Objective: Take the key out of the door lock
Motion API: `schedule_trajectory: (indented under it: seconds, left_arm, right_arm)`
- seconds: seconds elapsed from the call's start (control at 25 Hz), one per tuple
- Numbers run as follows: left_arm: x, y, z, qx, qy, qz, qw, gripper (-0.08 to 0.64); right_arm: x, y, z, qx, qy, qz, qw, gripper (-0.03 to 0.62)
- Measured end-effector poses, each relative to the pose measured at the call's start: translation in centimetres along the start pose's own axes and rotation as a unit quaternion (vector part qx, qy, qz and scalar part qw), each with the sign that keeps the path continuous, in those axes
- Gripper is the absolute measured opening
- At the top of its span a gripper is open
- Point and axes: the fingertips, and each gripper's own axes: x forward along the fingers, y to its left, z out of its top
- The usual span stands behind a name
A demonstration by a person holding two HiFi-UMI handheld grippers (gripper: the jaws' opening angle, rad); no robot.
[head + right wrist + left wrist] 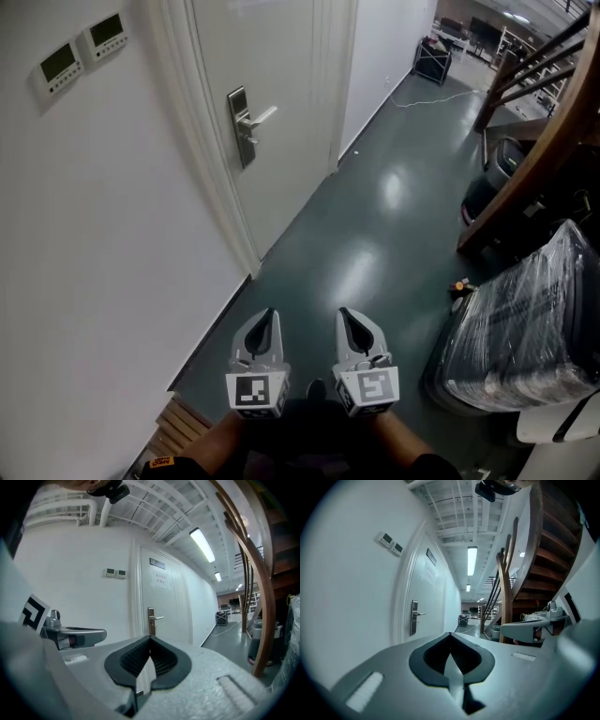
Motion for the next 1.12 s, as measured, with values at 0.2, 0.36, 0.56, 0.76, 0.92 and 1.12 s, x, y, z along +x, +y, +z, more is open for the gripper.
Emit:
schedule_trajectory:
  seconds: [0.2, 0.36, 0.56, 0.76, 0.92, 1.12]
  left_arm:
    - [2.7, -0.5, 0.9, 0.0, -0.007, 0.022, 0.9997, 0.018]
    - [4.2, -0.1, 1.3, 0.003, -0.009, 0.037, 0.9993, 0.018]
    - [7.7, 1.4, 0.7, -0.013, 0.0, 0.05, 0.9987, 0.018]
    - [13.9, 3.2, 0.9, -0.013, -0.002, 0.034, 0.9993, 0.018]
    - [19.3, 5.2, 1.1, -0.013, 0.003, 0.025, 0.9996, 0.018]
    - [25.1, 8.2, 2.6, -0.008, -0.001, 0.015, 0.9999, 0.018]
  right_arm:
    - [2.8, -2.4, 1.0, -0.008, -0.008, 0.025, 1.0, -0.009]
    - [4.9, -3.4, 1.5, -0.008, -0.009, 0.04, 0.999, -0.009]
    - [8.3, -4.7, 1.5, -0.011, 0.021, 0.034, 0.999, -0.009]
    - [13.8, -6.3, 1.5, -0.024, 0.032, 0.033, 0.999, -0.009]
    - [19.3, -7.9, 2.2, -0.029, 0.034, 0.026, 0.999, -0.009]
    - [25.9, -9.2, 3.1, -0.034, 0.04, 0.021, 0.998, -0.009]
